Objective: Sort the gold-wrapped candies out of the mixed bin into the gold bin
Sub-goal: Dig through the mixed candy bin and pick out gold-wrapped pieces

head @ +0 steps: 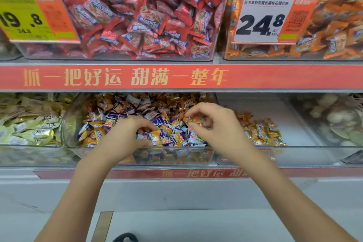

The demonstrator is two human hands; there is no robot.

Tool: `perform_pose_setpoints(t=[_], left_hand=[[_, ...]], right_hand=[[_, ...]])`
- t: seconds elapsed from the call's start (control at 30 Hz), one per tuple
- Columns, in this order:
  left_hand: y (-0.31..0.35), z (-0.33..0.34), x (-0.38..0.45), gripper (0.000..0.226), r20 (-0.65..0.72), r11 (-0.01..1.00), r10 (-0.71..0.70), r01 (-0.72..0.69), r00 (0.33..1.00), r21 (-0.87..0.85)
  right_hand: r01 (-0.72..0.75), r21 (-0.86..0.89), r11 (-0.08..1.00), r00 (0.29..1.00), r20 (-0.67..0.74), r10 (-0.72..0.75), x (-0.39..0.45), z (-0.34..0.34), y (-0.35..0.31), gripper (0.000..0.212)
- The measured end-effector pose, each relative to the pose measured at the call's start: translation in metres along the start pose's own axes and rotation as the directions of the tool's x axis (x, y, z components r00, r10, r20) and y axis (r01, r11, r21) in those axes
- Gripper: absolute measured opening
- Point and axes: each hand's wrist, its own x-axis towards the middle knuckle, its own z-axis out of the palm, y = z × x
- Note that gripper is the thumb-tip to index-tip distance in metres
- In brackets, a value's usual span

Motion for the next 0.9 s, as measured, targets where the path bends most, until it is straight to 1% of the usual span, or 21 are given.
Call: perform_pose_setpoints(t=[0.03, 0.1, 0.23, 0.33, 0.43, 0.53, 0.6, 0.67, 0.77, 0.8, 0.83, 0.87, 0.9], left_hand=[[0.000, 0.000, 0.000, 0.034, 0.001, 1.000, 0.004, -0.004, 1.000, -0.017], [0.000, 0.000, -0.001, 0.028, 0.001, 0.999, 0.015, -0.015, 1.000, -0.040], [-0.003, -0.001, 0.001, 0.028, -0.024, 0.990, 0.007, -0.010, 1.000, -0.139], [-0.003, -0.004, 0.001, 0.017, -0.015, 0.974, -0.002, -0.002, 1.000, -0.226], [-0.002, -0.012, -0.001, 0.009, -0.034, 0.936, -0.073, 0.056, 0.997, -0.347], [-0.006, -0.015, 0.000, 0.006, -0.111, 0.902, -0.154, 0.094, 0.982, -0.422], [-0.005, -0.015, 0.001, 0.006, -0.138, 0.874, -0.191, 0.105, 0.972, -0.475], [-0.002, -0.013, 0.002, 0.006, -0.142, 0.859, -0.215, 0.117, 0.966, -0.498], [0.005, -0.011, 0.001, 0.006, -0.148, 0.842, -0.233, 0.123, 0.961, -0.526], [0.006, -0.011, 0.001, 0.006, -0.162, 0.843, -0.237, 0.119, 0.958, -0.525], [0.007, -0.010, 0.001, 0.006, -0.183, 0.843, -0.244, 0.116, 0.952, -0.525], [0.008, -0.011, 0.001, 0.006, -0.205, 0.834, -0.257, 0.110, 0.944, -0.540], [0.010, -0.011, 0.001, 0.006, -0.218, 0.812, -0.274, 0.103, 0.937, -0.575]], right_hand=[[0.008, -0.038, 0.999, 0.998, 0.062, -0.006, 0.005, 0.011, 0.000, 0.020], [-0.015, -0.113, 0.994, 0.985, 0.168, 0.034, 0.013, 0.031, 0.006, 0.027], [-0.090, -0.183, 0.979, 0.928, 0.342, 0.150, 0.021, 0.052, 0.018, 0.044], [-0.079, -0.223, 0.972, 0.895, 0.413, 0.167, 0.030, 0.056, 0.021, 0.052], [-0.092, -0.235, 0.968, 0.884, 0.428, 0.188, 0.036, 0.062, 0.021, 0.051], [-0.128, -0.235, 0.964, 0.908, 0.362, 0.209, 0.035, 0.071, 0.020, 0.044], [-0.142, -0.176, 0.974, 0.943, 0.273, 0.187, 0.035, 0.076, 0.018, 0.027], [-0.141, -0.103, 0.985, 0.963, 0.214, 0.161, 0.034, 0.077, 0.016, 0.008], [-0.111, -0.126, 0.986, 0.970, 0.201, 0.135, 0.032, 0.076, 0.016, 0.008], [-0.097, -0.140, 0.985, 0.977, 0.177, 0.122, 0.031, 0.075, 0.015, 0.008], [-0.089, -0.129, 0.988, 0.986, 0.126, 0.106, 0.030, 0.074, 0.014, 0.008], [-0.100, -0.078, 0.992, 0.993, 0.048, 0.104, 0.029, 0.071, 0.011, 0.008], [-0.130, 0.021, 0.991, 0.991, -0.035, 0.130, 0.028, 0.066, 0.006, 0.007]])
